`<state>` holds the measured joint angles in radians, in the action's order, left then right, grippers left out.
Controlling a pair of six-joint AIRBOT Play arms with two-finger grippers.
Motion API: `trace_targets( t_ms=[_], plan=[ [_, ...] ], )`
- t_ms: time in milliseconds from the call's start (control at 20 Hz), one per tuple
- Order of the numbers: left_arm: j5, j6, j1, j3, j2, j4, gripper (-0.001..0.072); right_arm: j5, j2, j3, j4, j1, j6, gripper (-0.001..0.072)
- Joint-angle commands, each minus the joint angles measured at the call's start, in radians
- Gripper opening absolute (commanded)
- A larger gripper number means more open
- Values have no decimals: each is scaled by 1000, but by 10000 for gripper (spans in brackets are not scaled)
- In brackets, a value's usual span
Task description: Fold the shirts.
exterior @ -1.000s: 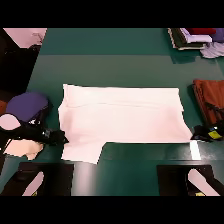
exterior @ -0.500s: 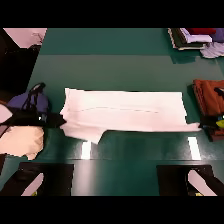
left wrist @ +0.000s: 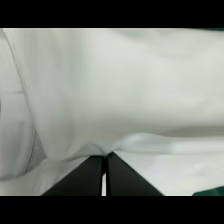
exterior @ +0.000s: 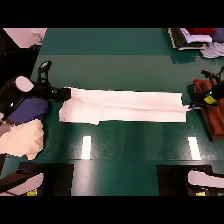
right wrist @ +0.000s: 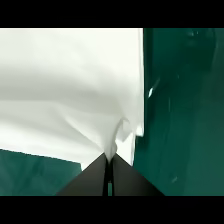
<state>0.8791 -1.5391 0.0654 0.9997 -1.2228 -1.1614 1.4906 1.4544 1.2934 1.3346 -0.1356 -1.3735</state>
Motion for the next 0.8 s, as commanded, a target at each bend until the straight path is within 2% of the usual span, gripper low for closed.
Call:
trace_targets(
  t_ms=[0, 100, 150, 200, 250, 300, 550, 650, 700, 750],
  plan=[
    [-89, 2, 0, 77, -93, 1, 30, -24, 129, 124, -115, 4, -4, 18],
    [-122, 0, 0, 95, -94, 2, 31, -68, 180, 179, -168, 0, -6, 18],
    [-119, 0, 0, 102, -94, 2, 146, -87, 203, 201, -210, -5, -5, 37],
    [-115, -3, 0, 107, -94, 2, 451, -100, 219, 222, -254, -14, -2, 232],
    [-109, -6, 0, 113, -94, 2, 574, -100, 234, 242, -302, -27, 8, 391],
    [-92, -6, 0, 126, -93, 2, 536, -88, 240, 255, -344, -41, 24, 391],
    [105, 3, 1, 215, -88, 11, 519, 52, 219, 169, -365, -170, 117, 389],
    [142, 4, 3, 215, -89, 17, 59, 51, 217, 90, -367, -227, 142, 409],
    [147, 14, 3, 215, -90, 22, 29, 30, 218, 47, -367, -254, 162, 511],
    [147, 14, 3, 215, -90, 25, 30, 3, 218, 8, -376, -272, 185, 513]
  ],
)
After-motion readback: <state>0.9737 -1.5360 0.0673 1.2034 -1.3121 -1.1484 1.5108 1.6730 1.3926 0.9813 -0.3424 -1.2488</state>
